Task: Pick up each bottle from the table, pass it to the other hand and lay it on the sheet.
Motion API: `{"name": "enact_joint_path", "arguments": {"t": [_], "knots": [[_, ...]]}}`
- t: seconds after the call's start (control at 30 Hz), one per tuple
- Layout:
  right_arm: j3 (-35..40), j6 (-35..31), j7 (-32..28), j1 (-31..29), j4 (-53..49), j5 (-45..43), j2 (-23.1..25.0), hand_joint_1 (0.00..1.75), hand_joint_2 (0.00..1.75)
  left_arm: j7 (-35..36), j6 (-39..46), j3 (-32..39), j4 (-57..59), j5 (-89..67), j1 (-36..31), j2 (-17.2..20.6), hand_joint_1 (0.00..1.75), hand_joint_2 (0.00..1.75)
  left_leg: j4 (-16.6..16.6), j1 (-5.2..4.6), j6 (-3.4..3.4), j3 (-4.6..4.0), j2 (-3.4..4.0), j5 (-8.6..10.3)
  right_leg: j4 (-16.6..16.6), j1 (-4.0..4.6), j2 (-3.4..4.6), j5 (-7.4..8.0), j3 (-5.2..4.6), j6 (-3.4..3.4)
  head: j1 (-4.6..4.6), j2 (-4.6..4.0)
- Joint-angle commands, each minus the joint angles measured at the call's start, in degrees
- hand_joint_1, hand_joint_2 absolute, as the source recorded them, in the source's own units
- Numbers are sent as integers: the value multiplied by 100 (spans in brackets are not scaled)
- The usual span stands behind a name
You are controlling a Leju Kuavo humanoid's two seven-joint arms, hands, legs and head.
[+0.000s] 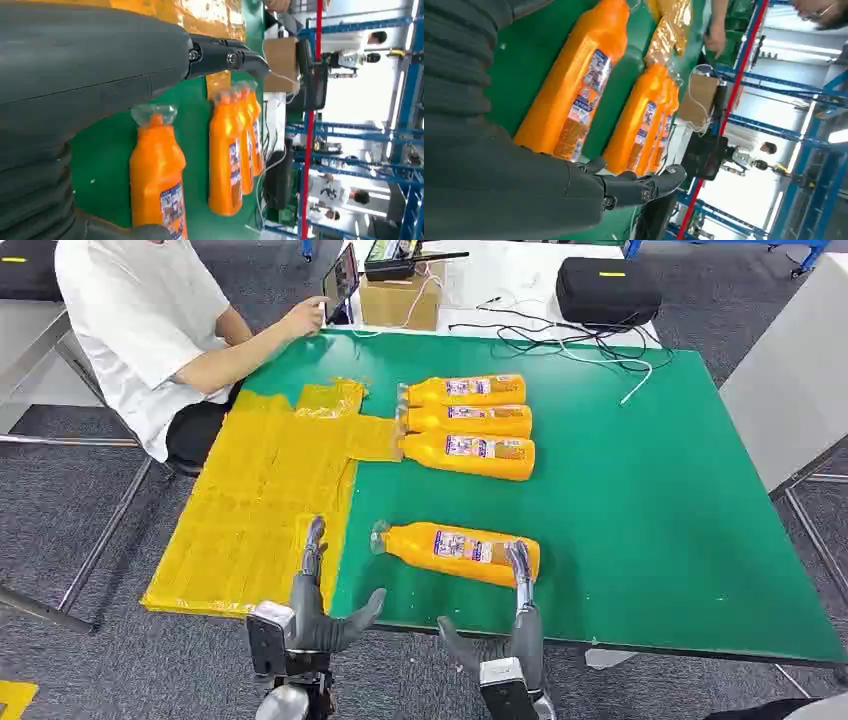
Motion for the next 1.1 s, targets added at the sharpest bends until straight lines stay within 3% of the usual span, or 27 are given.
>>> {"name": "enact_joint_path", "arguments": {"t": [0.03, 0.23, 0.33, 0.4, 0.43, 0.5, 0.57, 0.6, 0.67, 0.87, 0.9, 0.93, 1.1], "knots": [[210, 170, 49, -162, 118, 165, -215, 0, 175, 4, 268, -311, 173, 106, -30, 171, 0, 175, -5, 3, -6, 18, 7, -5, -6, 4, 4, -3, 17, -8, 0, 0], [268, 88, 57, -584, 478, 518, -5, 0, 175, 4, 455, -480, 2, 136, 288, 379, 0, 175, -6, 4, -8, 21, 24, -8, -5, 5, 20, -2, 15, -10, -2, 2], [-180, -35, -290, -653, 610, 1257, 218, 0, 175, 4, 617, -604, 53, 115, 231, 428, 0, 175, -2, 8, -12, 31, 18, -13, -3, 10, 13, -8, 28, -15, -2, 2], [-1267, -35, -291, -651, 691, 3223, 633, 0, 175, 4, 458, -647, 69, 228, 179, 434, 0, 175, -6, 9, -13, 35, 14, -11, -6, 11, 9, -7, 32, -16, 0, 0], [-1340, -35, -414, -785, 880, 3084, 581, 0, 175, 4, 465, -669, 93, 238, 147, 430, 0, 175, -4, 7, -9, 19, 8, -5, -6, 9, 4, -3, 19, -10, 0, 0], [-1829, -35, 28, -1162, 1318, 4099, 530, 0, 175, 4, 437, -711, 91, 235, 91, 438, 0, 175, -7, 6, -9, 24, 9, -3, -8, 7, 4, -1, 24, -11, 0, 0], [-1933, -35, 80, -1583, 1903, 4100, 399, 0, 175, 4, 427, -728, 141, 235, 25, 427, 0, 175, -6, 7, -8, 24, 8, -3, -9, 9, 4, 0, 26, -10, -2, 0], [-1856, -35, 545, -1973, 2407, 4222, 215, 0, 175, 4, 400, -769, 163, 194, -35, 427, 0, 175, -5, 10, -9, 33, 17, -5, -12, 11, 12, 2, 34, -13, -4, 0], [-1793, -35, 657, -2266, 2712, 4194, 105, 0, 175, 4, 399, -780, 175, 170, -62, 412, 0, 175, -6, 5, -3, 20, 16, 3, -12, 6, 13, 8, 23, -5, 0, 0], [-1793, -35, 657, -2266, 2712, 4194, 105, 0, 175, 4, 399, -780, 175, 170, -62, 412, 0, 175, -2, 3, -3, 32, 8, -2, -8, 3, 3, 5, 36, -1, -2, 2], [-1916, -35, 1020, -2335, 2653, 4789, 131, 0, 175, 6, 335, -792, 143, 166, -82, 406, 0, 175, -5, -3, 0, 26, 1, 3, -7, -2, -2, 6, 29, 3, -2, 0], [-1861, -35, 1244, -2562, 2966, 5057, 77, 0, 175, 5, 329, -802, 141, 151, -104, 403, 0, 175, -2, -3, 3, 15, -2, 6, -5, -2, -2, 10, 18, 7, 0, 0], [-1481, 140, 1434, -3367, 4253, 4445, 85, 0, 175, 26, 329, -801, 118, 65, -165, 381, 0, 175, 2, 1, -1, 26, 31, -1, 0, 2, 25, 13, 21, 2, -2, 0]]}}
